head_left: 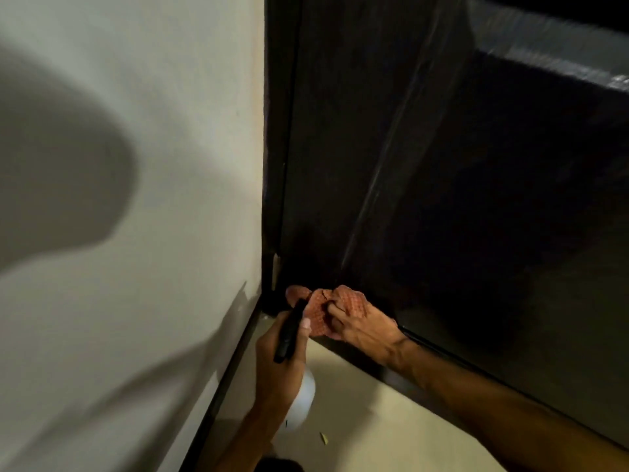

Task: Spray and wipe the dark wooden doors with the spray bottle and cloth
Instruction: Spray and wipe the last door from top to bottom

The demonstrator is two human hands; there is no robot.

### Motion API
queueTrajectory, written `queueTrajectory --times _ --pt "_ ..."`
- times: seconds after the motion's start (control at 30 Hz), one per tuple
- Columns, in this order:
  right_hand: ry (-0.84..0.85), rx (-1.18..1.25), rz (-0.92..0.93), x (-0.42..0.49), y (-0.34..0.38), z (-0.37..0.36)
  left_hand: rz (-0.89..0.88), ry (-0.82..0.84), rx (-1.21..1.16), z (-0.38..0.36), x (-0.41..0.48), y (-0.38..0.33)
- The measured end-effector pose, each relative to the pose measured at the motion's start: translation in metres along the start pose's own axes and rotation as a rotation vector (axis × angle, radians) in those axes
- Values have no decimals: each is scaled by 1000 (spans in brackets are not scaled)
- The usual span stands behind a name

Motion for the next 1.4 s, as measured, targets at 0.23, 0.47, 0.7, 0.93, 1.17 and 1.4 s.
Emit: queueTrajectory --times 0.23,0.47,0.7,0.93,1.17,1.4 --pt "-355 81 -377 -16 -84 90 -118 18 -13 -8 20 -61" --pt "-150 26 -171 -11 -79 97 -209 10 -25 -2 34 -99" --pt "-540 24 -725 -35 -196 245 -312 3 -33 -3 45 -151" --pt "-371 -93 -469 -73 -141 166 -400 4 -54 1 34 -182" --pt "-513 162 -1159 -181 -178 196 -427 112 -41 -35 11 -199" --pt "-666 278 -1201 -241 -212 202 -393 185 -104 -76 -16 -233"
Point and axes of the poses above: each hand's wrist, its own x-axis towards the middle knuckle, its own z-axis out of the back of the hand, y = z × x, the point moved 5 cm from there along x, towards the middle knuckle, and after that the axes turned 1 degree about x, right-handed, at the moved point
